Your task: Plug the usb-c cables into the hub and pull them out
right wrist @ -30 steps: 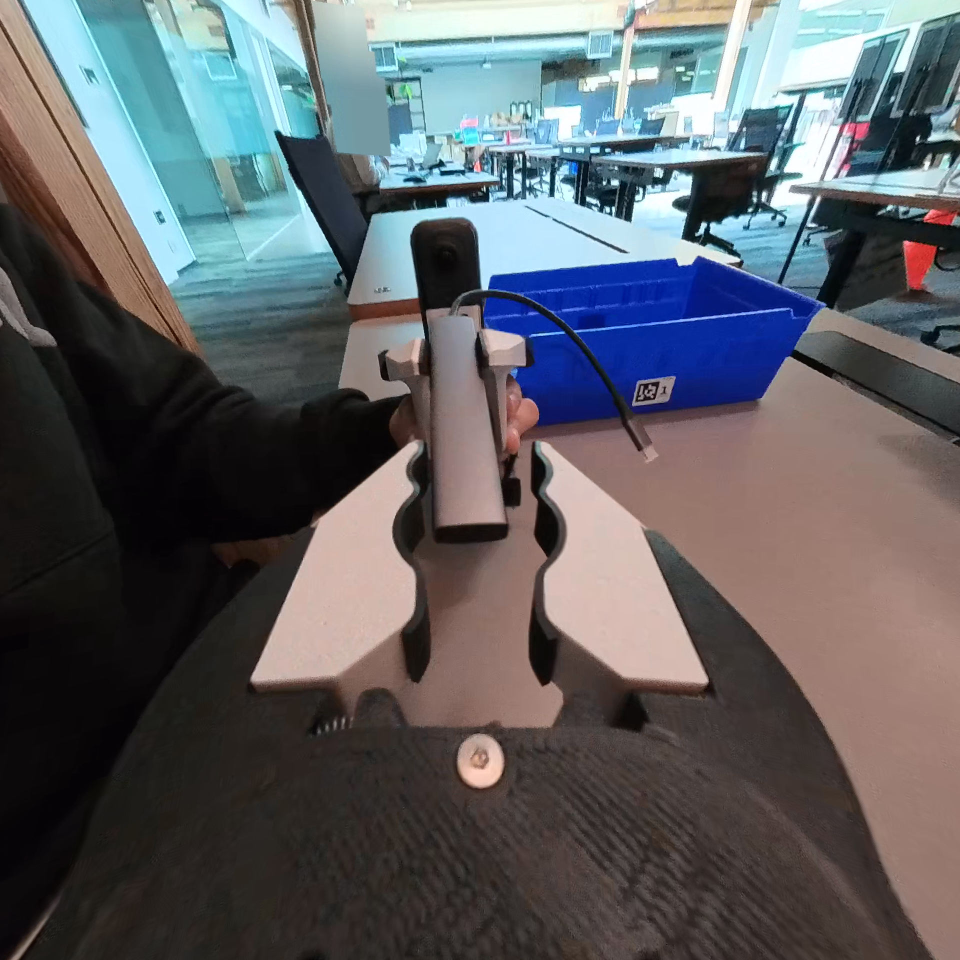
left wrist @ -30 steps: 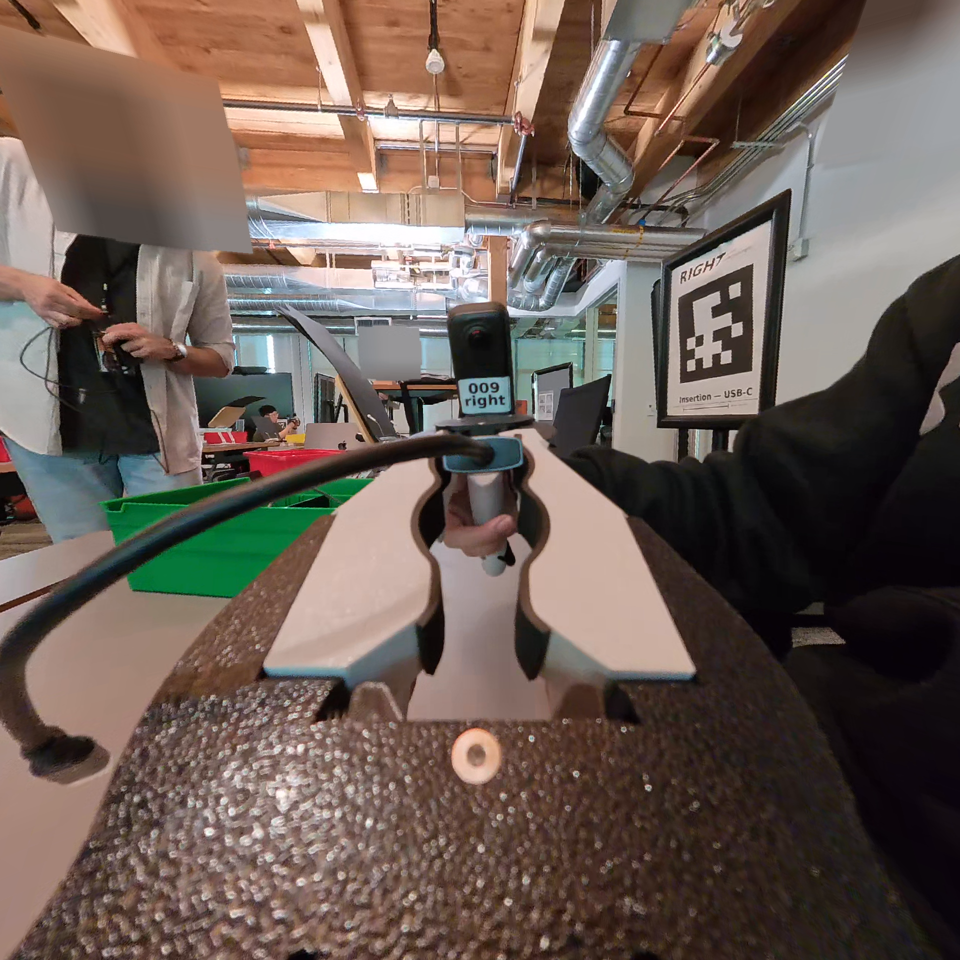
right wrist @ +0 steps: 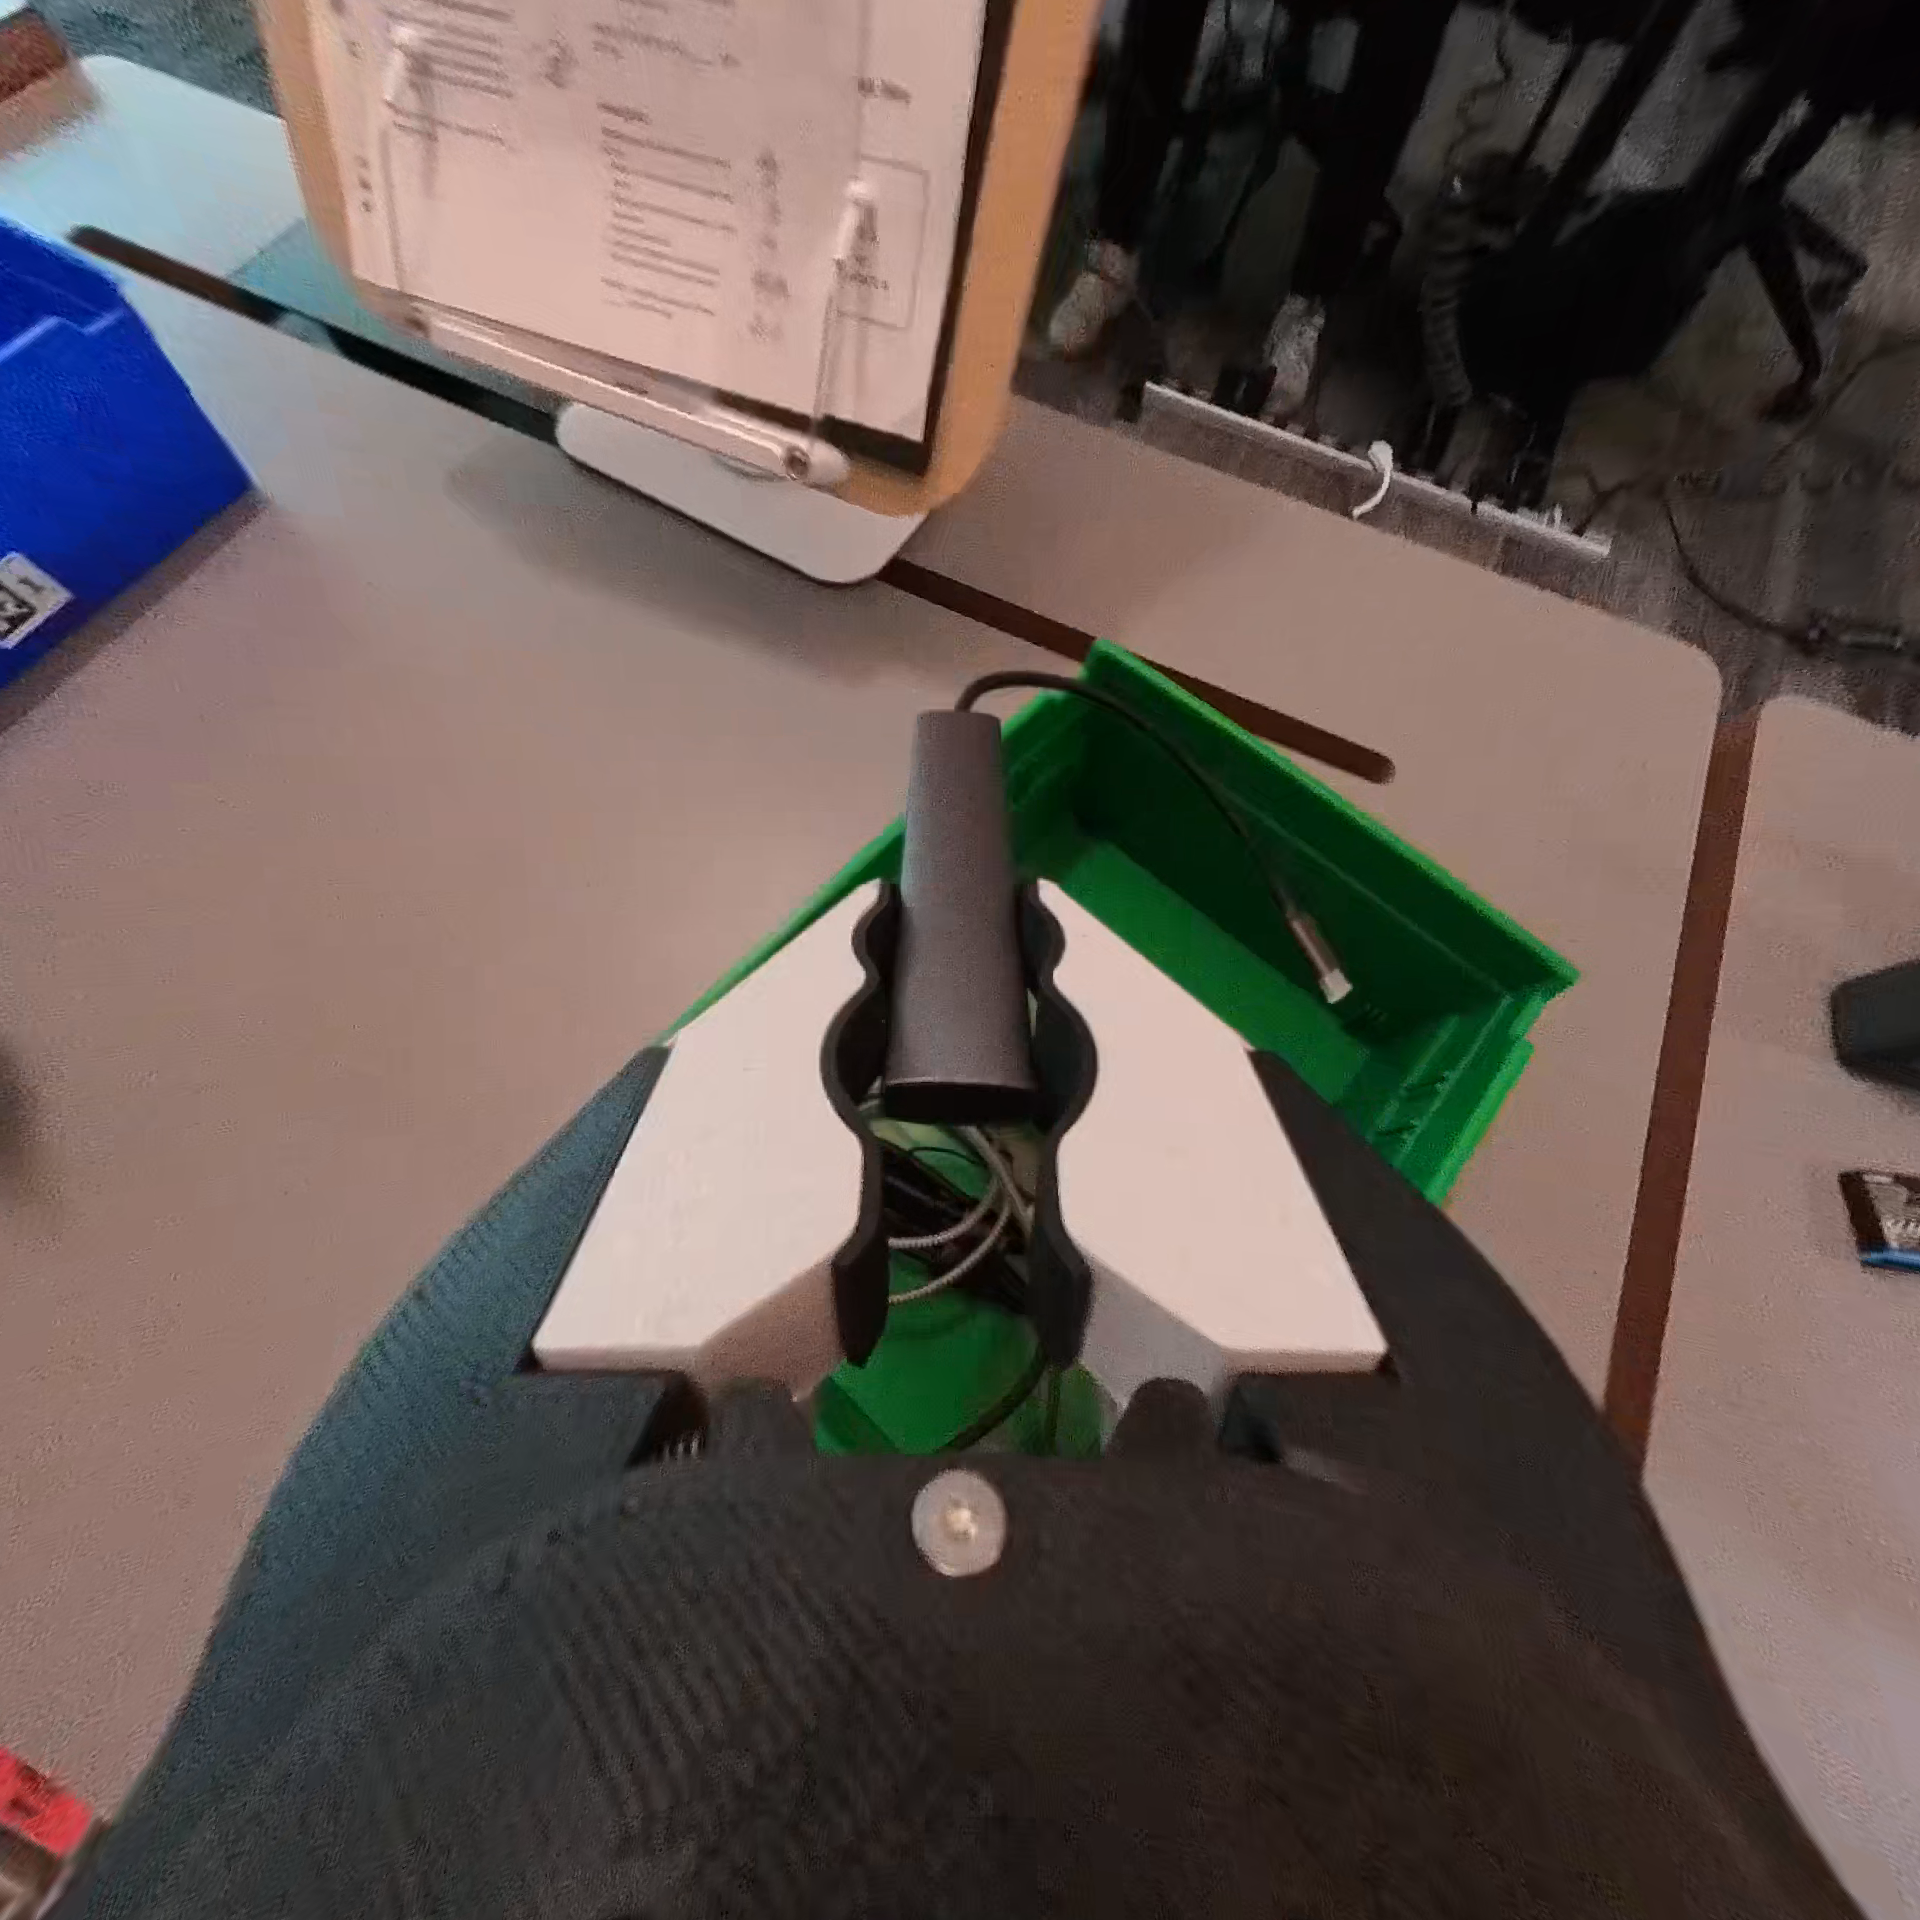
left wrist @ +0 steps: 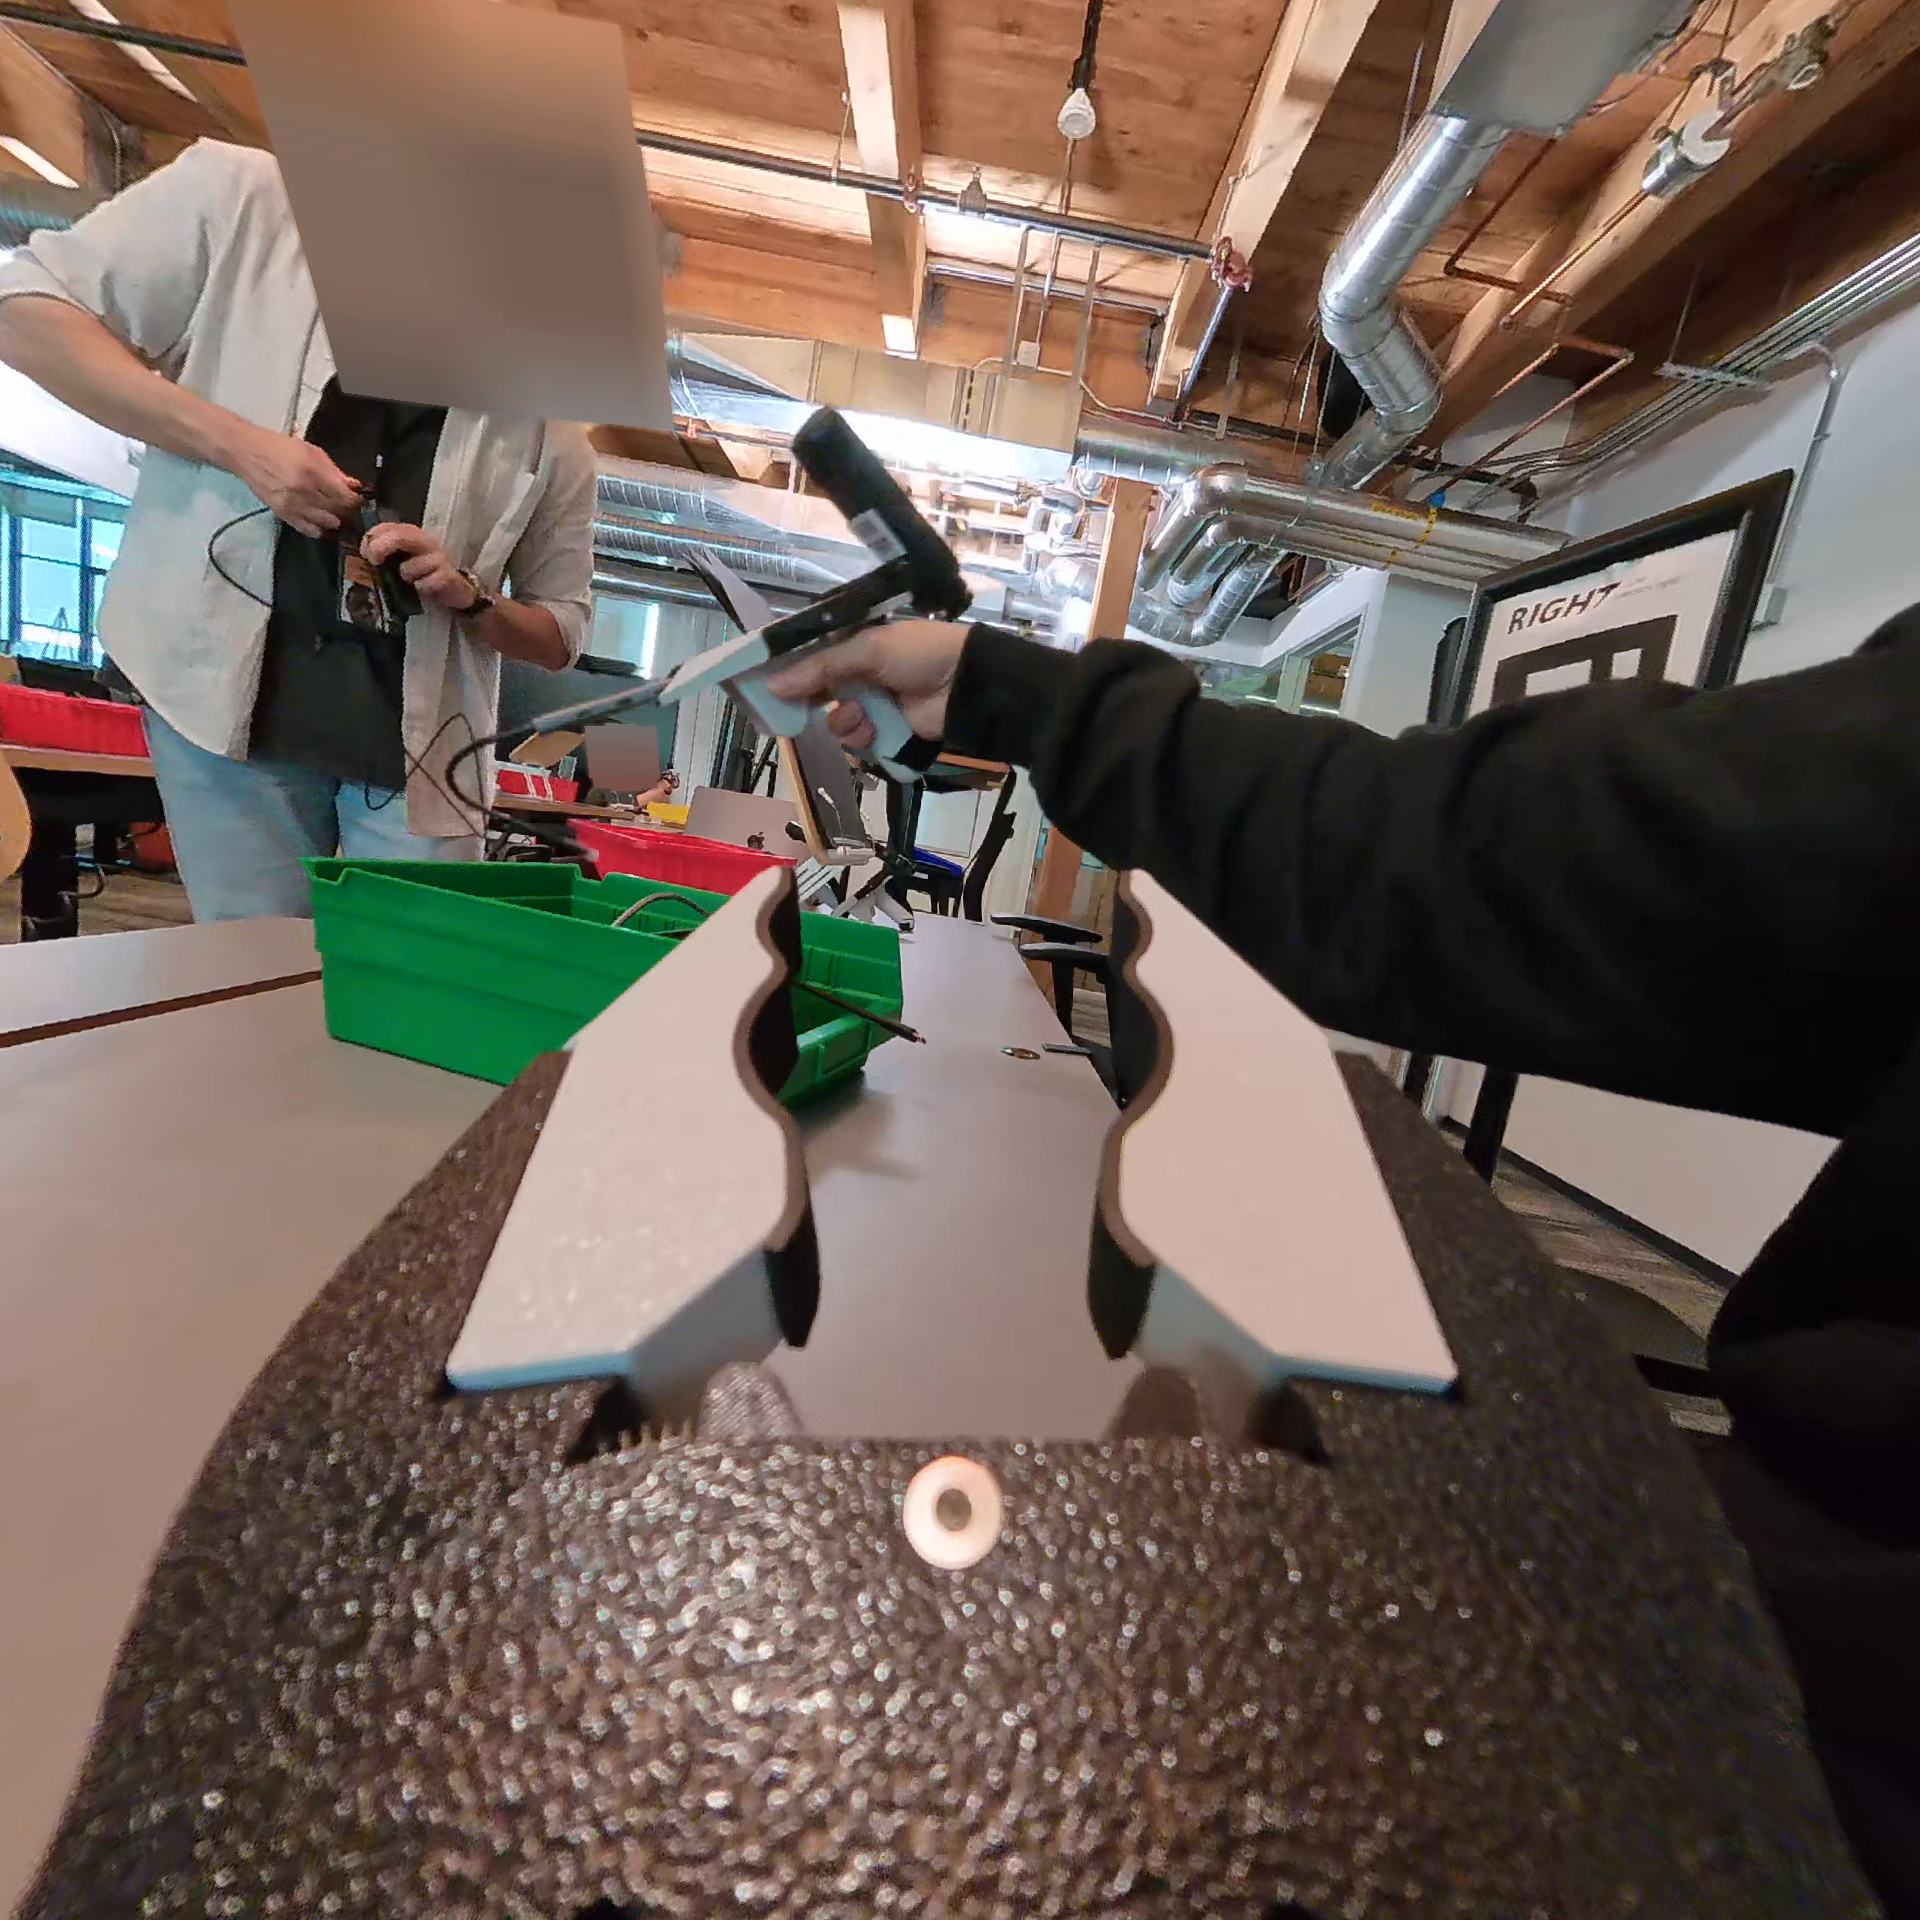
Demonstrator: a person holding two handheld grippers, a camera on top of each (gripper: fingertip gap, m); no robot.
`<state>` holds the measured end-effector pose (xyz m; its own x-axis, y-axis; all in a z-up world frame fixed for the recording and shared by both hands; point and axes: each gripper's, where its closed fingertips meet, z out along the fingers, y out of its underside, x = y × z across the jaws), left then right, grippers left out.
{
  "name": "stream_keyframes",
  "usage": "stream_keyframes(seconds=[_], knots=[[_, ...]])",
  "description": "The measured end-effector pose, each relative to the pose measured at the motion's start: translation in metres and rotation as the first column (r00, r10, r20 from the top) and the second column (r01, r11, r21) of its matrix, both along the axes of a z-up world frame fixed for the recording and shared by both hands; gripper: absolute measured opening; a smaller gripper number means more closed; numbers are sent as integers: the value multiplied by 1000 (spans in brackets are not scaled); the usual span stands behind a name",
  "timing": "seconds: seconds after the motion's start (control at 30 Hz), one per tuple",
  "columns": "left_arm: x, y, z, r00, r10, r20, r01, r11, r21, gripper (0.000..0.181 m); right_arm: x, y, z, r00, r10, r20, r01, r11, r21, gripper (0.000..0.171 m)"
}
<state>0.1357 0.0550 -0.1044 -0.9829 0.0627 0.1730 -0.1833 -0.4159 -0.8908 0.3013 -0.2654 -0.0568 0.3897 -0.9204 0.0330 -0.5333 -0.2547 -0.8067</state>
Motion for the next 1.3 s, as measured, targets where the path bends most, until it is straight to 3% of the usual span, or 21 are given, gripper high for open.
stream_keyframes(seconds=[0.23, 0.3, 0.37, 0.47, 0.53, 0.63, 0.77, 0.87, 1.0, 1.07, 1.13, 1.2, 1.23, 1.3], knots=[[1, -1, -1, 1000, -6, -11, 6, 1000, 6, 54, 20, -17, -66, 984, -2, -179, 16, 997, 74, 22], [0, -1, -2, 1000, -6, -6, 6, 1000, 7, 54, 29, -49, -83, 968, -127, -215, 111, 990, -85, 37], [1, -1, -2, 1000, -5, -7, 5, 1000, 9, 54, 34, -91, -88, 947, -274, -169, 211, 925, -317, 43], [2, 0, 0, 1000, -3, -10, 3, 1000, 1, 53, 35, -119, -90, 950, -295, -101, 191, 806, -560, 43], [2, 0, 1, 1000, -10, -16, 10, 1000, -11, 53, 36, -120, -89, 957, -284, -62, 187, 764, -617, 47], [2, 1, 2, 1000, -12, -19, 11, 1000, -15, 52, 39, -105, -78, 962, -271, 8, 225, 781, -582, 52], [2, 0, 1, 1000, 1, -9, -1, 1000, -3, 53, 30, -27, -41, 978, -135, 158, 192, 876, -442, 58], [7, 2, 5, 999, 54, 11, -54, 998, 11, 53, 3, 82, -16, 947, 59, 316, 7, 979, -205, 68], [25, 23, 33, 965, 260, 30, -262, 960, 98, 53, -44, 209, -34, 835, 270, 479, -271, 960, -69, 77], [40, 51, 45, 907, 417, 63, -420, 881, 216, 55, -51, 246, -61, 796, 302, 524, -324, 945, -51, 77], [69, 99, 44, 784, 604, 142, -608, 703, 368, 56, -50, 270, -90, 758, 358, 545, -371, 924, -91, 79], [100, 152, 32, 679, 667, 307, -712, 495, 499, 53, -54, 288, -112, 735, 419, 532, -439, 893, -97, 83], [119, 176, 18, 662, 647, 378, -712, 386, 586, 54, -59, 295, -121, 726, 470, 502, -483, 868, -114, 86], [145, 211, -21, 743, 537, 400, -583, 226, 780, 59, -65, 304, -123, 694, 519, 499, -525, 839, -143, 90]])
